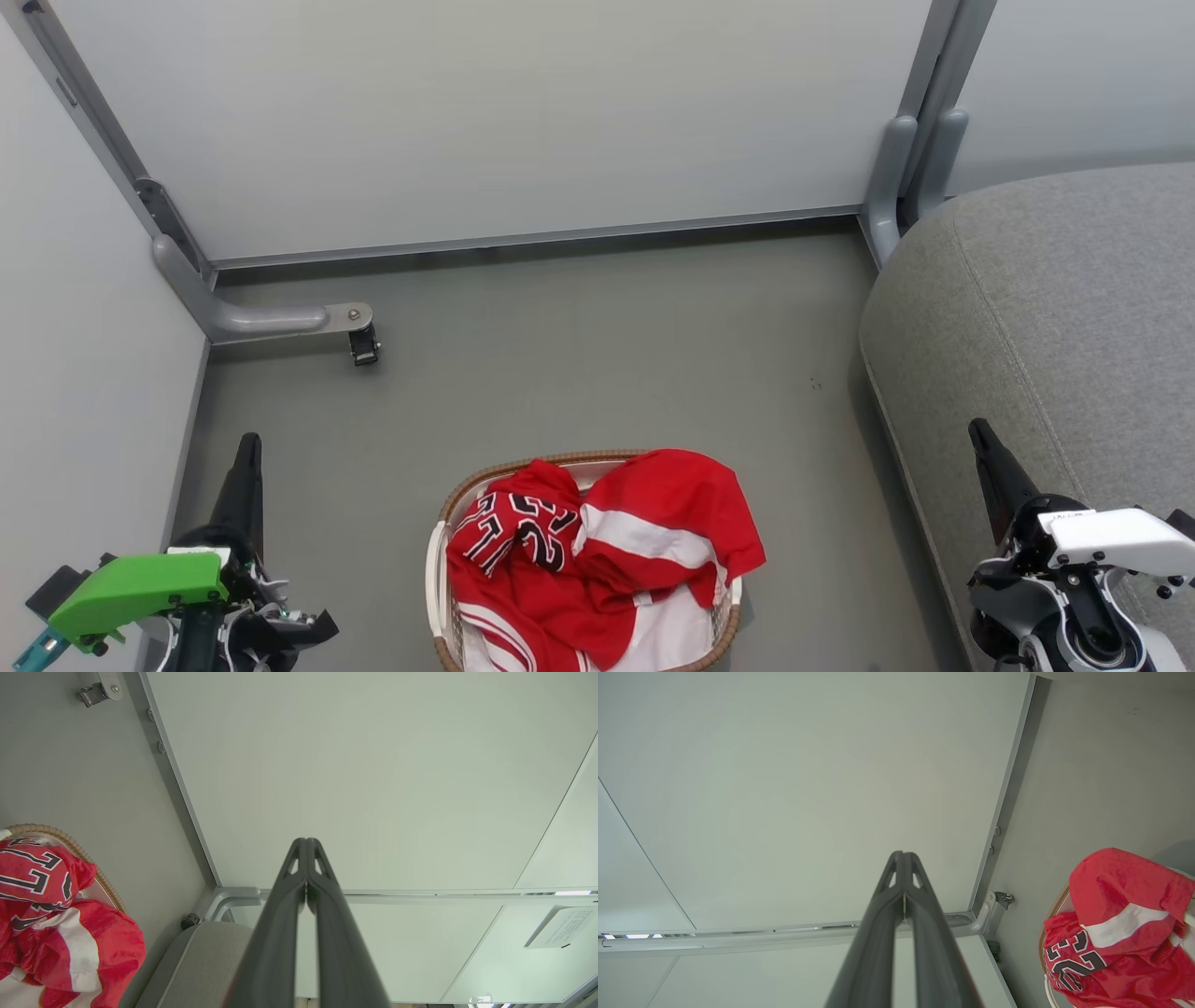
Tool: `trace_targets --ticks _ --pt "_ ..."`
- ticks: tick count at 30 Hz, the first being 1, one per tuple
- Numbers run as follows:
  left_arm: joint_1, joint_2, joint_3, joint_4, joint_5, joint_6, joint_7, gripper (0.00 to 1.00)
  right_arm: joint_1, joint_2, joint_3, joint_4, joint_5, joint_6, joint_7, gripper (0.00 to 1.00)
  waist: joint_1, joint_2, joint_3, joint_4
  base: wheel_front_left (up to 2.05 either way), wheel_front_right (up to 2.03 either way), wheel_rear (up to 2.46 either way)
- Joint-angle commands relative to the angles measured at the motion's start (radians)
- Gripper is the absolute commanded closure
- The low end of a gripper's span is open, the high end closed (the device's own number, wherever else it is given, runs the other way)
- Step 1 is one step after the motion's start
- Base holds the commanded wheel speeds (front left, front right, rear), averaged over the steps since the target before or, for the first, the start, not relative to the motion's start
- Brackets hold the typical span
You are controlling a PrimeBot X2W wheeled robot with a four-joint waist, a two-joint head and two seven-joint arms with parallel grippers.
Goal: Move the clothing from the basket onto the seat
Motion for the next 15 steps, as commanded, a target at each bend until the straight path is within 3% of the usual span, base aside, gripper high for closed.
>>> trace_targets --ticks 1,15 --pt "-0.010 0.001 0.000 -0.001 -0.004 -0.005 0.002 1.00 -0.005 -0.006 -0.002 -0.005 0.004 0.000 0.003 1.00 0.0000 0.0000 0.000 0.000 0.00 0.00 0.00" --pt "-0.010 0.001 0.000 -0.001 -0.004 -0.005 0.002 1.00 -0.005 -0.006 -0.002 -0.005 0.004 0.000 0.003 1.00 0.0000 0.0000 0.000 0.000 0.00 0.00 0.00"
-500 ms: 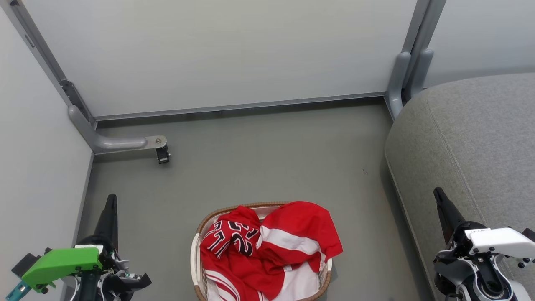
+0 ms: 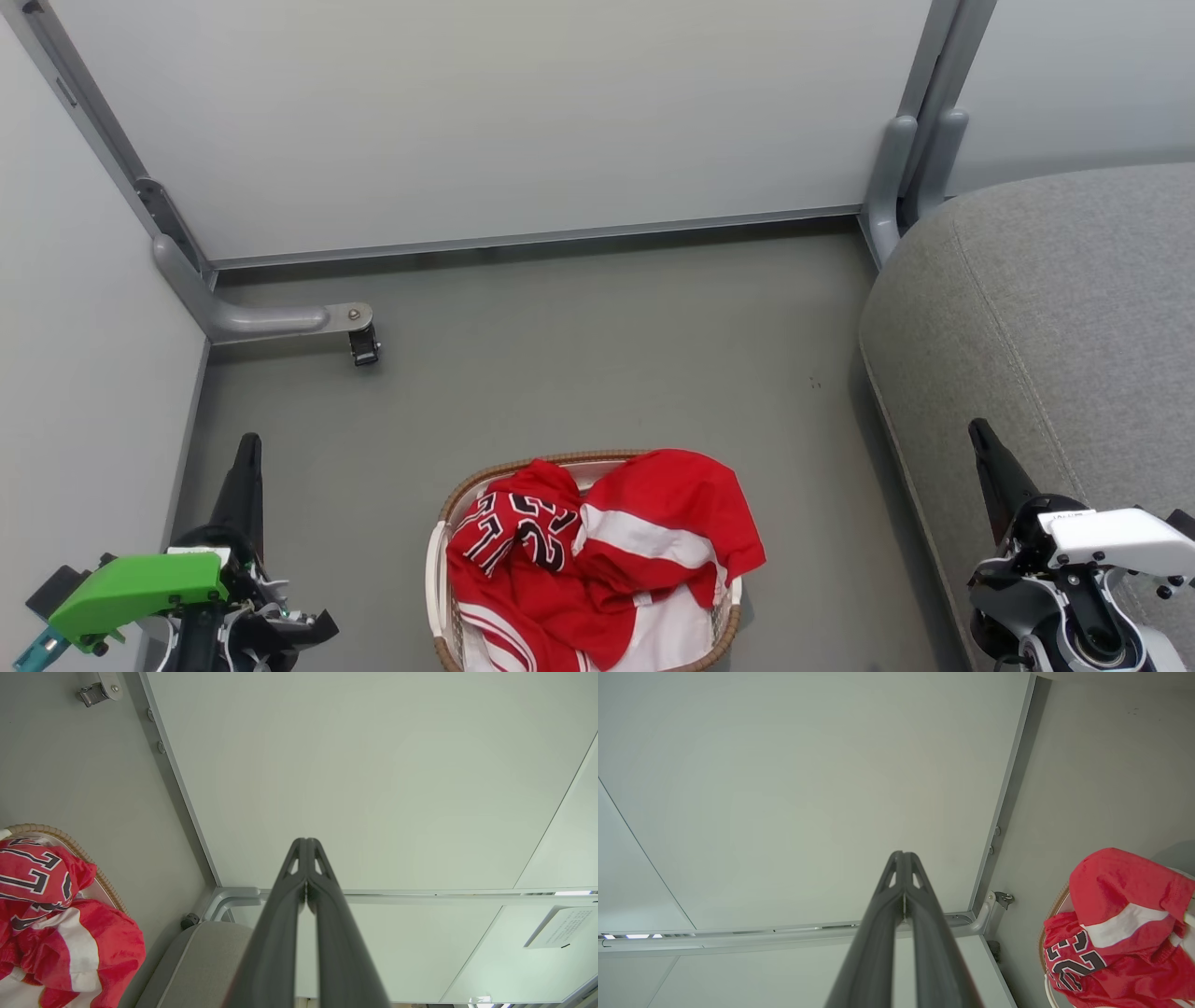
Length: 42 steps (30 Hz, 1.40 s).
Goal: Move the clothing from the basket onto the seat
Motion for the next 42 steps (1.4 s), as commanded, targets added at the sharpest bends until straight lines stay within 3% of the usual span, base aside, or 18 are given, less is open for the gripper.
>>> trace_targets --ticks 1,25,26,42 --pt "-0.010 0.001 0.000 -0.001 -0.003 -0.005 0.002 1.00 -0.005 -0.006 -0.002 -0.005 0.004 0.000 0.003 1.00 0.0000 0.0000 0.000 0.000 0.00 0.00 0.00" --pt "-0.010 0.001 0.000 -0.001 -0.003 -0.005 0.002 1.00 -0.004 -0.006 -0.001 -0.005 0.004 0.000 0.003 1.00 0.0000 0.0000 0.000 0.000 0.00 0.00 0.00" --pt "0.000 0.000 0.000 0.000 0.000 0.000 0.000 0.00 0.000 0.000 0.000 0.000 0.000 0.000 0.000 0.00 0.0000 0.0000 0.000 0.000 0.00 0.00 0.00" --pt "0.045 -0.005 -0.068 -0.001 0.047 0.001 -0.064 0.00 0.039 0.008 0.029 0.021 -0.065 -0.001 -0.064 0.00 0.0000 0.0000 0.000 0.001 0.00 0.00 0.00"
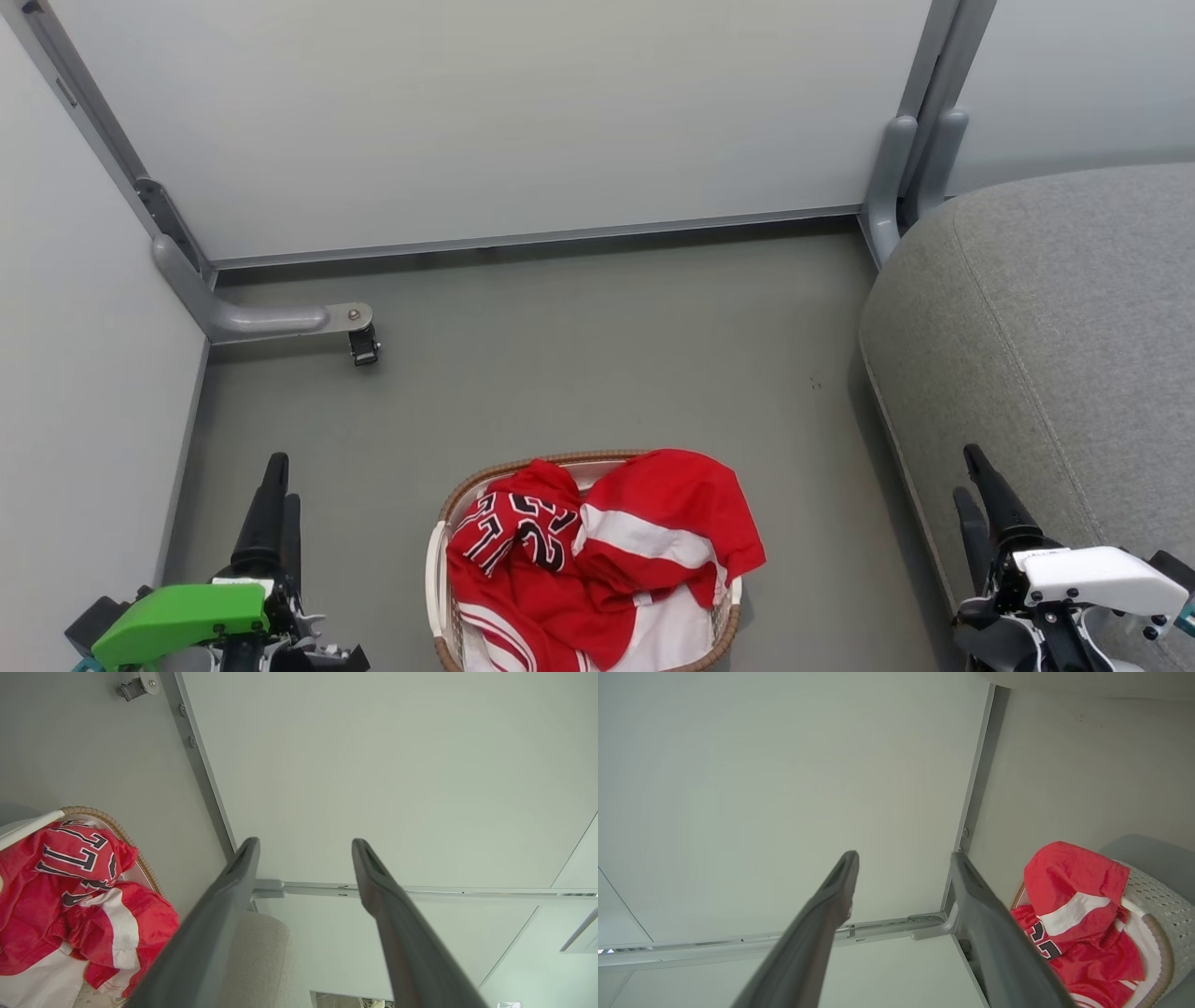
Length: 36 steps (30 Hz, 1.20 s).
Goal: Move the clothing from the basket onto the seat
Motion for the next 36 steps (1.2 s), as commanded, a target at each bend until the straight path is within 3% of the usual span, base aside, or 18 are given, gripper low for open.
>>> trace_targets --ticks 1,8,22,36 --pt "-0.006 0.004 -0.010 -0.023 0.022 -0.002 -0.013 0.00 -0.006 -0.008 0.000 -0.021 -0.023 0.000 -0.012 0.00 0.0000 0.0000 0.000 0.000 0.00 0.00 0.00" --pt "-0.002 0.005 -0.026 -0.055 0.121 0.004 -0.044 0.00 -0.004 -0.009 -0.004 -0.043 -0.129 0.000 -0.044 0.00 0.0000 0.0000 0.001 0.001 0.00 0.00 0.00" --pt "0.006 0.006 -0.078 -0.132 0.417 0.049 -0.102 0.00 0.008 -0.012 0.010 -0.143 -0.473 0.000 -0.102 0.00 0.0000 0.0000 0.004 0.004 0.00 0.00 0.00" --pt "0.023 0.008 -0.135 -0.138 0.692 0.069 -0.150 0.00 0.026 -0.014 0.058 -0.152 -0.764 0.000 -0.150 0.00 0.0000 0.0000 0.008 0.009 0.00 0.00 0.00"
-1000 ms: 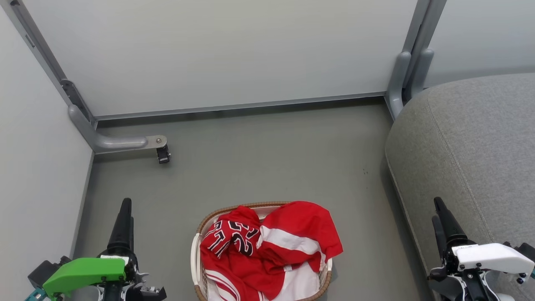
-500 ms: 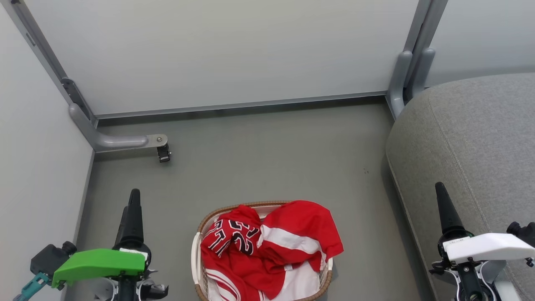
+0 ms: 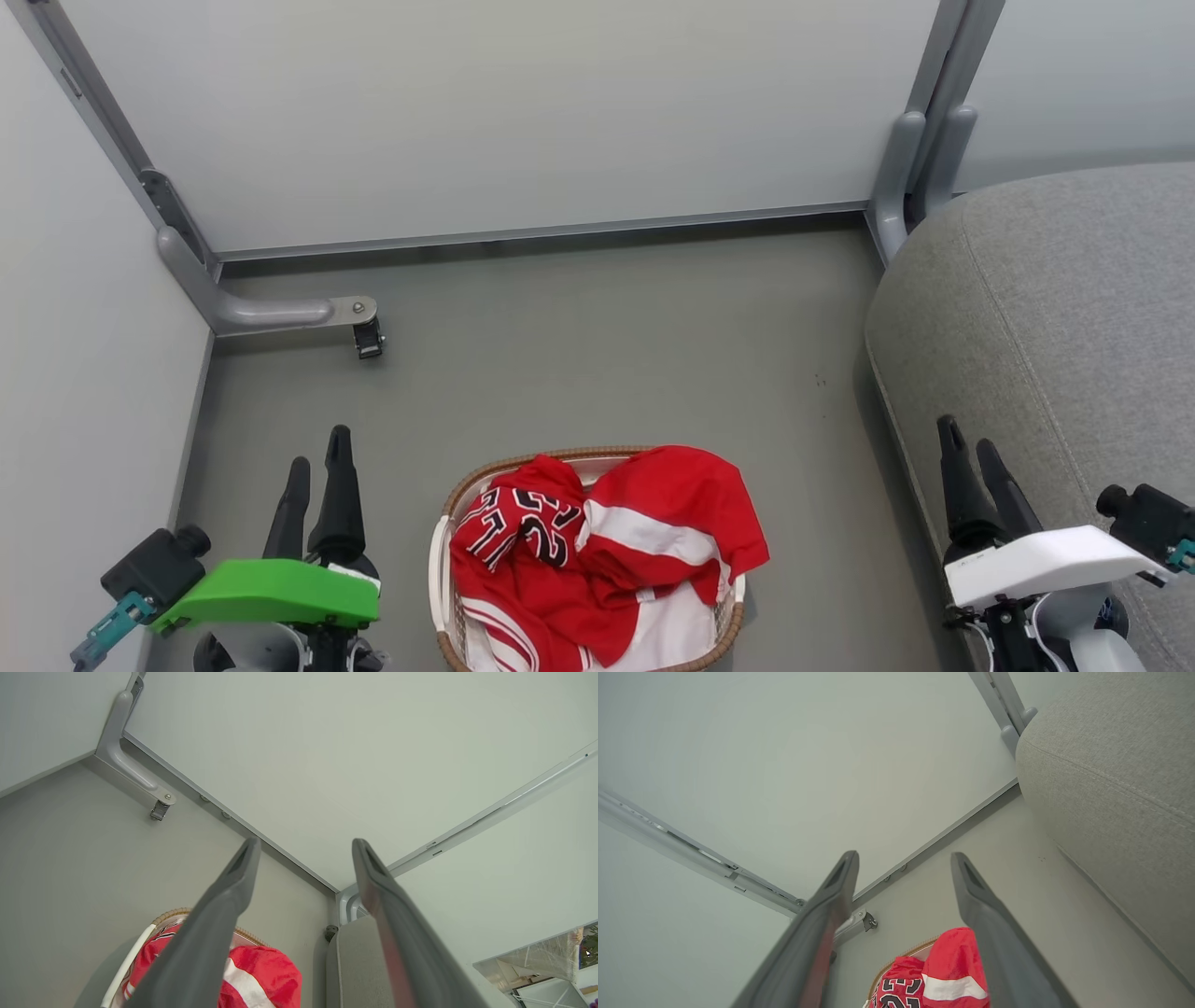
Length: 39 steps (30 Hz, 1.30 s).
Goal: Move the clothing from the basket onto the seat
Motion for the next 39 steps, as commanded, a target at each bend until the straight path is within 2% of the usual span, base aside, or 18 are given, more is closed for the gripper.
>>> trace_targets --ticks 1,19,39 --pt "0.003 0.006 -0.008 -0.012 0.040 0.005 -0.012 0.00 -0.003 -0.007 0.003 -0.008 -0.037 0.000 -0.014 0.00 0.0000 0.0000 0.000 0.001 0.00 0.00 0.00" --pt "0.020 0.008 -0.041 0.020 0.252 0.020 -0.064 0.00 0.003 -0.009 0.034 0.019 -0.290 0.000 -0.065 0.00 0.0000 0.0000 0.001 0.007 0.00 0.00 0.00" --pt "0.039 0.009 -0.068 0.049 0.433 0.031 -0.112 0.00 0.016 -0.011 0.055 0.027 -0.501 0.000 -0.114 0.00 0.0000 0.0000 -0.003 0.011 0.00 0.00 0.00"
